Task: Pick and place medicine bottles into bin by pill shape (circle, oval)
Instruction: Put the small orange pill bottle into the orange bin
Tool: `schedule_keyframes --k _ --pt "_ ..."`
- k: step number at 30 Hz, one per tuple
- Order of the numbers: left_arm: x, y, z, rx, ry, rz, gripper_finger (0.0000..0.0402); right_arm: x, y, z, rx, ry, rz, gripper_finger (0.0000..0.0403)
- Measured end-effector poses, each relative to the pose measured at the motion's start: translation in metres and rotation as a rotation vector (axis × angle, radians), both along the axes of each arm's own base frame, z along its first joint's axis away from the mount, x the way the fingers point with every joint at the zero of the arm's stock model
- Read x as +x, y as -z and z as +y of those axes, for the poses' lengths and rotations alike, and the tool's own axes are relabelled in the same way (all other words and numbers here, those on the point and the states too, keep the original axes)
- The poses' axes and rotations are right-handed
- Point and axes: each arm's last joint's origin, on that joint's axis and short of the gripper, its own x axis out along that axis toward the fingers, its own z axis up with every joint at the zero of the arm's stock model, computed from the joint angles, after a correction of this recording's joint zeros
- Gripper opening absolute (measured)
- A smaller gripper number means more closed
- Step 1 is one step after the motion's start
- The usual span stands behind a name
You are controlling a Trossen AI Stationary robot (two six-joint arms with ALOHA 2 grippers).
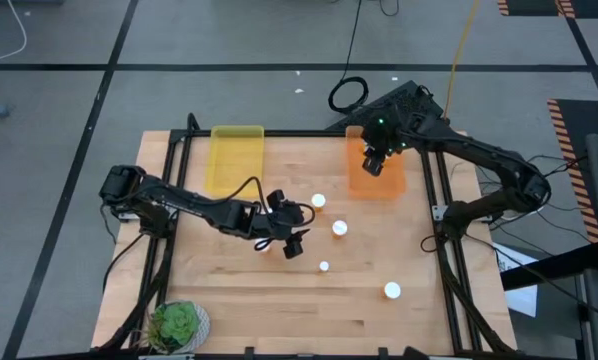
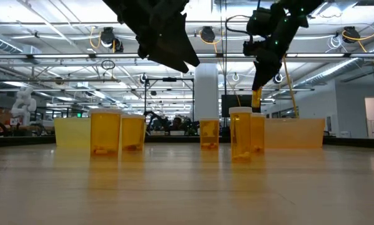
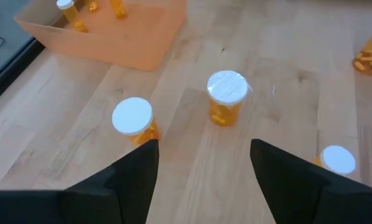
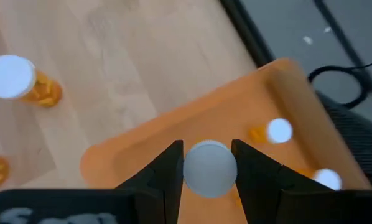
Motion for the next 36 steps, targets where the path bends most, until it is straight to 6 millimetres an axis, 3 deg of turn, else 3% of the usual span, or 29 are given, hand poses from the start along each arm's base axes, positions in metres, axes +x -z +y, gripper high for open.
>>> schedule_keyframes --k 5,19,27,36 --pt "0.001 0.0 0.006 0.009 -0.01 0.003 0.0255 0.0 0.017 -0.007 0.037 -0.011 -0.046 0.0118" --pt "0.001 0.0 0.009 0.014 -0.012 0.007 0.0255 0.005 0.073 -0.014 0.154 0.016 0.09 0.0118" --pt "0.001 0.0 0.009 0.013 -0.01 0.007 0.0255 0.0 0.085 -0.017 0.143 0.038 0.073 0.0118" --pt "0.001 0.0 0.009 0.012 -0.009 0.005 0.0255 0.0 0.086 -0.017 0.142 0.039 0.072 0.0119"
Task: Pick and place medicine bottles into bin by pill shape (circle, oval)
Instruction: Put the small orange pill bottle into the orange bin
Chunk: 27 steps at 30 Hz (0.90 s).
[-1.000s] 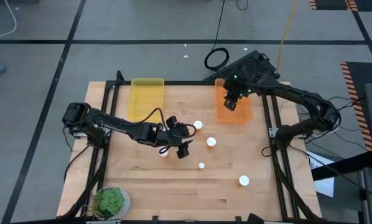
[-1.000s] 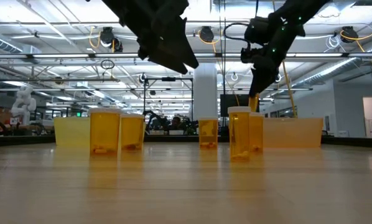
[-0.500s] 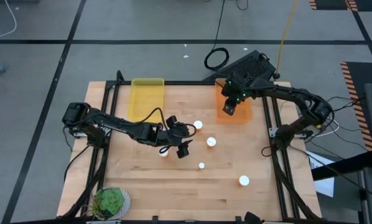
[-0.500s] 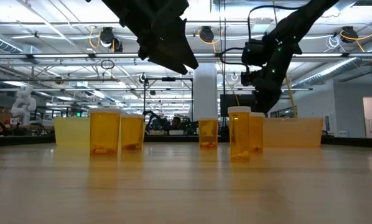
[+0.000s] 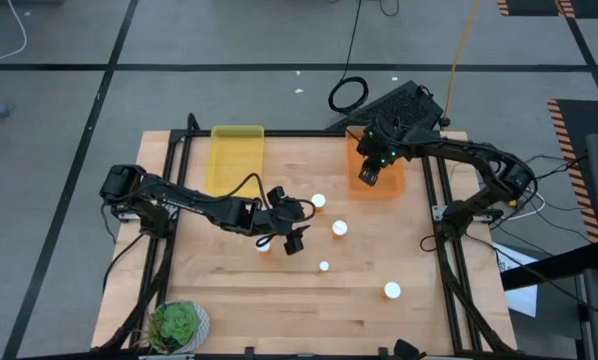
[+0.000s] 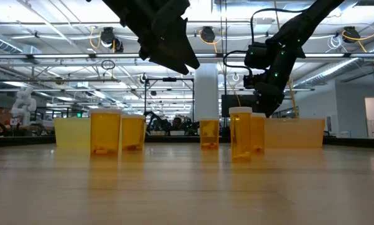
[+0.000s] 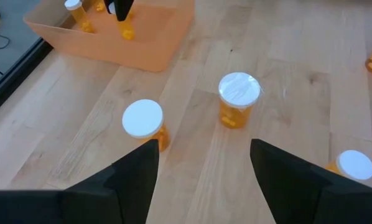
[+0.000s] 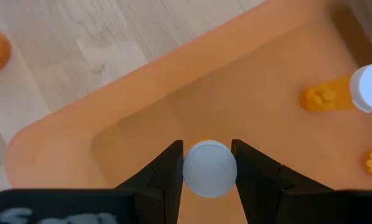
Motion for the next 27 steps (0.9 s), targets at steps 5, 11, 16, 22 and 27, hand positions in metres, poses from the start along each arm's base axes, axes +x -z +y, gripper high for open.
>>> schedule_keyframes --k 5,11,16,22,27 --pt "0.0 0.0 0.0 0.0 0.0 0.0 0.0255 0.0 0.0 0.0 0.0 -0.001 0.001 0.0119" --pt "0.0 0.0 0.0 0.0 0.0 -0.001 0.0255 0.0 0.0 0.0 -0.001 0.001 0.002 0.0146" --pt "0.0 0.0 0.0 -0.001 -0.001 -0.001 0.0255 0.0 0.0 0.0 -0.002 0.002 0.003 0.0181" --pt "0.0 0.0 0.0 -0.004 -0.004 -0.003 0.0255 -0.002 -0.005 0.001 -0.015 0.002 -0.011 0.0201" --pt "0.0 0.0 0.0 -0.004 -0.004 -0.003 0.0255 -0.006 -0.024 0.009 -0.053 0.012 -0.069 0.0205"
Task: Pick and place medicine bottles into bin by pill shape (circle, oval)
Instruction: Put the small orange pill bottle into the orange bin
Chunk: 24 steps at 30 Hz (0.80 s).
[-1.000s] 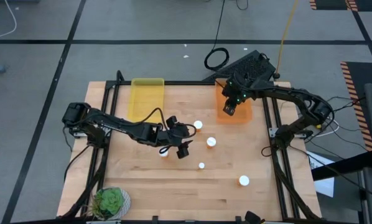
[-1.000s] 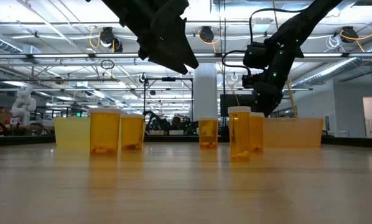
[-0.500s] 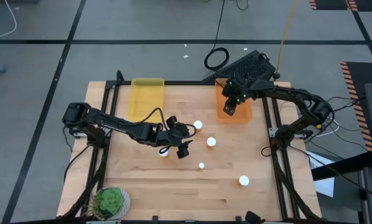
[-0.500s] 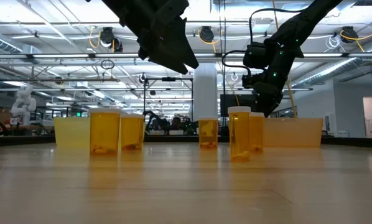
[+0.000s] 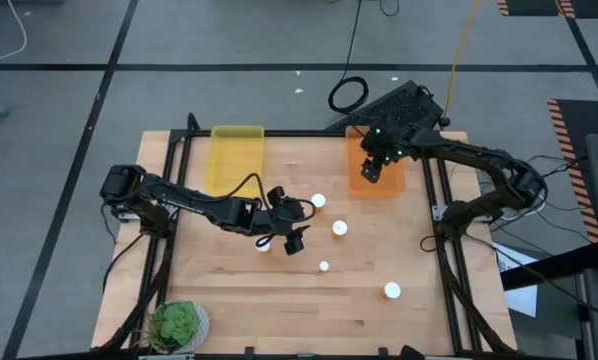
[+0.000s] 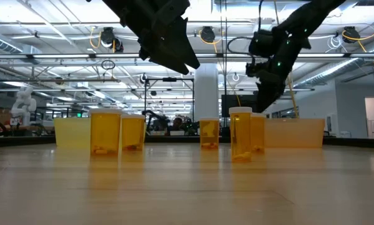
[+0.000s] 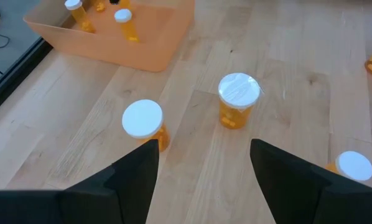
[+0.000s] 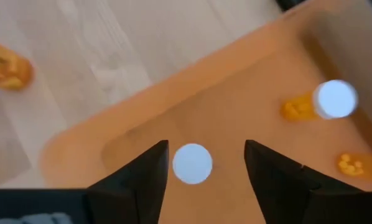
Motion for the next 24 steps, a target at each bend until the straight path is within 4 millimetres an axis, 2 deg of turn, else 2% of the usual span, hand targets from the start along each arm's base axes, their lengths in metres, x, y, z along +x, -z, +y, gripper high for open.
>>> schedule_keyframes --k 6,14,18,24 --pt "-0.001 0.0 -0.006 -0.005 0.017 -0.001 0.0255 -0.007 -0.032 0.027 -0.036 -0.019 -0.09 0.0205" --pt "-0.005 0.0 -0.029 -0.018 0.074 -0.008 0.0255 -0.007 -0.063 0.085 -0.04 -0.14 -0.206 0.0205" --pt "-0.008 0.0 -0.043 -0.03 0.086 -0.016 0.0255 -0.003 -0.07 0.117 -0.048 -0.182 -0.241 0.0205" --pt "-0.015 0.0 -0.063 -0.008 0.104 -0.016 0.0255 0.01 -0.069 0.168 -0.002 -0.264 -0.274 0.0205"
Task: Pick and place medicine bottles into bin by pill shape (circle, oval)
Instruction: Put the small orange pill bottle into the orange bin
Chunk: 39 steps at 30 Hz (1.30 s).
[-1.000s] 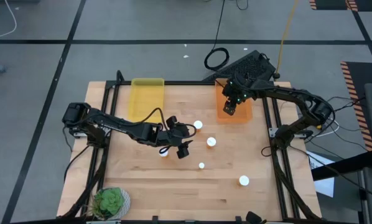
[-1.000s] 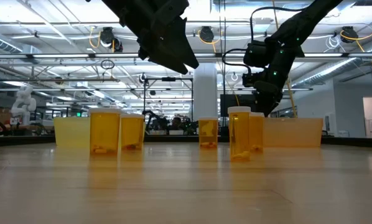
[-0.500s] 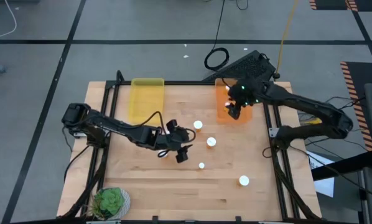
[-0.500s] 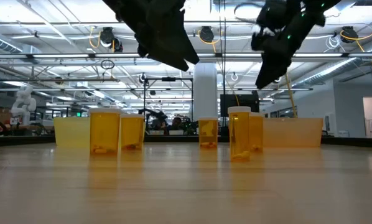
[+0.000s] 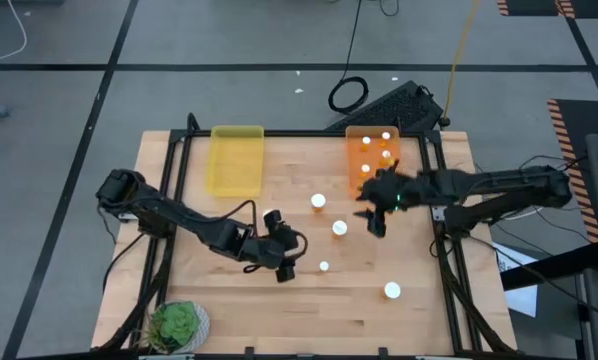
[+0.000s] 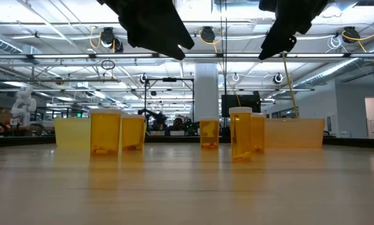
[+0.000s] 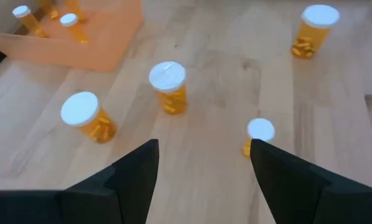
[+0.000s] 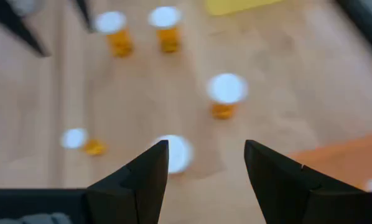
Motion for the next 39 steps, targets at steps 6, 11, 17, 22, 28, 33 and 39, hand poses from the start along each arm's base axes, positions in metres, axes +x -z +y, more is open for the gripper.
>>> schedule_keyframes --k 6,11,17,22,28,33,39 --pt "-0.004 0.0 -0.011 0.023 0.043 0.002 0.0255 0.015 0.016 0.049 -0.022 -0.061 0.028 0.0205" --pt "-0.004 0.0 -0.01 0.019 0.036 0.001 0.0255 0.036 0.032 0.078 -0.036 -0.147 -0.003 0.0205" --pt "-0.005 0.001 -0.01 0.023 0.002 0.007 0.0255 0.059 0.054 0.093 -0.048 -0.23 -0.016 0.0205" --pt "-0.006 0.002 -0.008 0.039 -0.012 0.017 0.0255 0.08 0.068 0.096 0.007 -0.218 0.025 0.0205" --pt "-0.007 0.004 -0.005 0.047 -0.024 0.045 0.0255 0.102 0.071 0.105 0.021 -0.218 0.13 0.0219" --pt "-0.007 0.004 -0.005 0.053 -0.021 0.053 0.0255 0.117 0.069 0.11 0.032 -0.188 0.187 0.0228" --pt "-0.008 0.005 -0.005 0.059 -0.02 0.063 0.0255 0.128 0.078 0.115 0.054 -0.179 0.256 0.0227"
